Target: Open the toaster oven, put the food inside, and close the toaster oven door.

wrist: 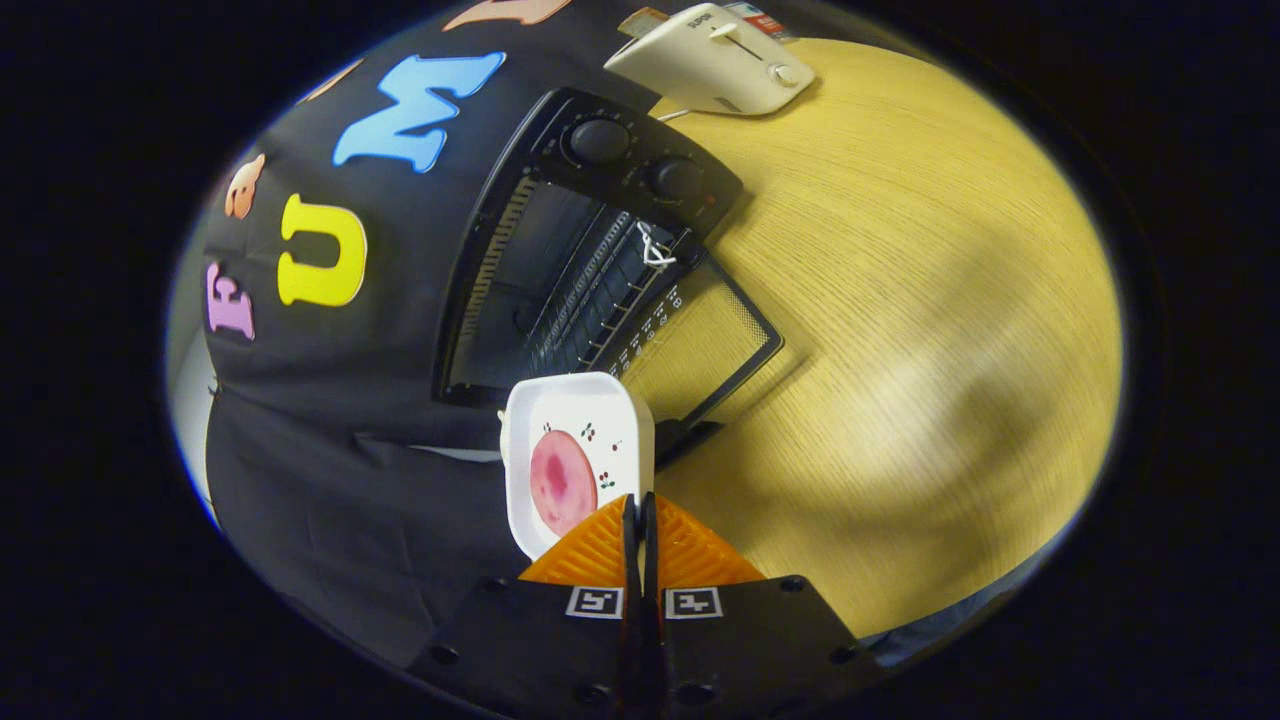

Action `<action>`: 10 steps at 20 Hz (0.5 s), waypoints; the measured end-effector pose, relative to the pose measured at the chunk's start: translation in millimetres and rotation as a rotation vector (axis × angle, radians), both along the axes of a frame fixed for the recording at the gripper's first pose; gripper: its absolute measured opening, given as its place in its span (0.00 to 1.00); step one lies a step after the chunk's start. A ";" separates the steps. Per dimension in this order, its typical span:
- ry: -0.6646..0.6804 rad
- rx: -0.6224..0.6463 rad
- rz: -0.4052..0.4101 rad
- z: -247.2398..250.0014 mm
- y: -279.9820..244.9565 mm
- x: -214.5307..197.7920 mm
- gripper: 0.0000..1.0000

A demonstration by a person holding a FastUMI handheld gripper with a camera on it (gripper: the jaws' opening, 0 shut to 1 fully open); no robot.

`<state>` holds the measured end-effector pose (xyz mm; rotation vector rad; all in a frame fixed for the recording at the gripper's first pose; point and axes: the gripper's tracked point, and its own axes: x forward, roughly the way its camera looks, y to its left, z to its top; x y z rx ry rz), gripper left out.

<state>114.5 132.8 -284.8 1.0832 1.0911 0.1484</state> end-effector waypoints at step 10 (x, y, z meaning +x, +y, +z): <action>-0.017 0.068 -0.401 -8.5 12.7 65.2 0.01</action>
